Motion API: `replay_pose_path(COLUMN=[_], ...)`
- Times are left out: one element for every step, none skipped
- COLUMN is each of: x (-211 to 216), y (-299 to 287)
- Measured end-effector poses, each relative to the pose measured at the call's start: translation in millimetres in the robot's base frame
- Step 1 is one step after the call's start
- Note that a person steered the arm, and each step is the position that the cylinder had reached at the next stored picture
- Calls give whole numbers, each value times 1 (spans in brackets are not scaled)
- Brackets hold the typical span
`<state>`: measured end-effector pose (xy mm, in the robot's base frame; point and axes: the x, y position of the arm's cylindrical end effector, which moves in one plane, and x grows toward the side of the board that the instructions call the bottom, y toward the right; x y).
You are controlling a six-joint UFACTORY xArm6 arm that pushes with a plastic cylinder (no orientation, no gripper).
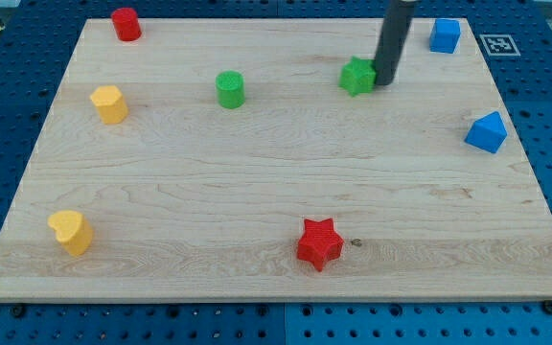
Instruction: Move the green star toward the top center
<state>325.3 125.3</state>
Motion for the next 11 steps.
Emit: replay_pose_path(x=[-7,4,32,14,-3,-3,-4,-4,-6,-21,-33], y=[-48,-40,-25,-61,-103,-112,-123,-161,-174,-166,-145])
